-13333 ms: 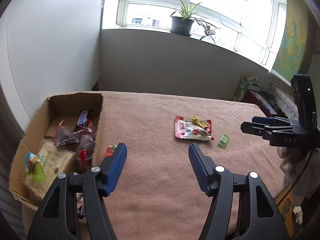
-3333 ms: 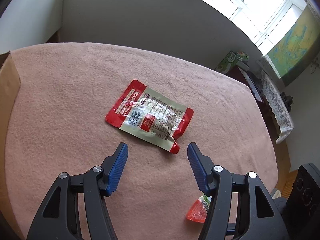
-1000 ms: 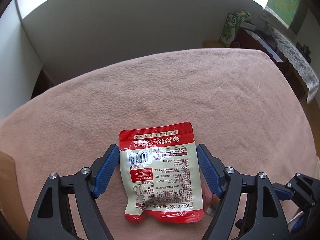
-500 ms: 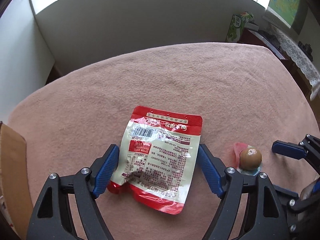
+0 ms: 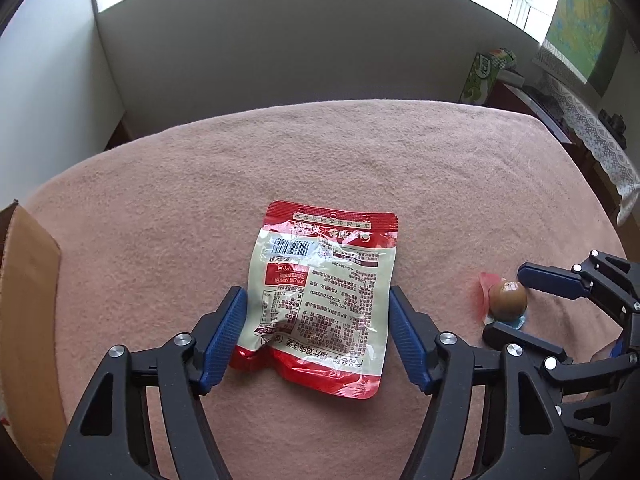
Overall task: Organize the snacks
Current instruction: 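Grasp the red-white snack bag with the left gripper while the right gripper grasps the wrapped egg, then carry both items into the cardboard box and open both grippers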
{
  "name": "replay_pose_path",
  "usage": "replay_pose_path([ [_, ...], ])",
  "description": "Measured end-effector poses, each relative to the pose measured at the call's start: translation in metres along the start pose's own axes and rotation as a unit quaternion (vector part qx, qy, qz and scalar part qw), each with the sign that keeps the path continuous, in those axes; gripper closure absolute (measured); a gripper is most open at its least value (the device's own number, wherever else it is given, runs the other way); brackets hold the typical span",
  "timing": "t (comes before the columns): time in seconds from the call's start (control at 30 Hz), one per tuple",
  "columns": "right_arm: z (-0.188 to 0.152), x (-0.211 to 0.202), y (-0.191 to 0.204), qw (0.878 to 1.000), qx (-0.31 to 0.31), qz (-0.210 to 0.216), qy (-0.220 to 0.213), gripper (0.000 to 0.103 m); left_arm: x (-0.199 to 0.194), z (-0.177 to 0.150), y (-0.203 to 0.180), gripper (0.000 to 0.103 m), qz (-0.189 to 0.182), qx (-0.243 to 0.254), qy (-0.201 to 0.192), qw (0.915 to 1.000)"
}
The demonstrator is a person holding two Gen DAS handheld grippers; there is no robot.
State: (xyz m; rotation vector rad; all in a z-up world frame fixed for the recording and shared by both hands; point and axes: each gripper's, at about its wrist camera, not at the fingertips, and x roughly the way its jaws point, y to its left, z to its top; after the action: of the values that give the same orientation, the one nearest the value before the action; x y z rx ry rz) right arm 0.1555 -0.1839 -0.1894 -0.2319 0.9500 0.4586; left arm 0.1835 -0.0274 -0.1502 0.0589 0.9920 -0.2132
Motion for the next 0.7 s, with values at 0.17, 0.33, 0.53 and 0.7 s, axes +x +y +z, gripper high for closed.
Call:
replay_pose_path([
  [0.17,-0.004,-0.005,-0.002,1.0,0.008,0.003,-0.005,0.061,-0.015,-0.014,0.015,0.041,-0.002,-0.018,-0.009,0.9998],
  [0.33,-0.007,-0.014,-0.004,1.0,0.015,0.01,-0.013,0.063,-0.027,-0.025,0.025,0.043,0.003,-0.03,-0.019,0.9994],
  [0.53,-0.011,-0.022,-0.002,0.999,0.02,0.013,-0.021,0.064,-0.049,-0.032,0.028,0.043,0.008,-0.028,-0.041,0.9987],
  [0.7,-0.009,-0.034,0.0,0.999,0.018,0.013,-0.034,0.064,-0.071,-0.038,0.028,0.043,0.013,-0.022,-0.059,0.9979],
])
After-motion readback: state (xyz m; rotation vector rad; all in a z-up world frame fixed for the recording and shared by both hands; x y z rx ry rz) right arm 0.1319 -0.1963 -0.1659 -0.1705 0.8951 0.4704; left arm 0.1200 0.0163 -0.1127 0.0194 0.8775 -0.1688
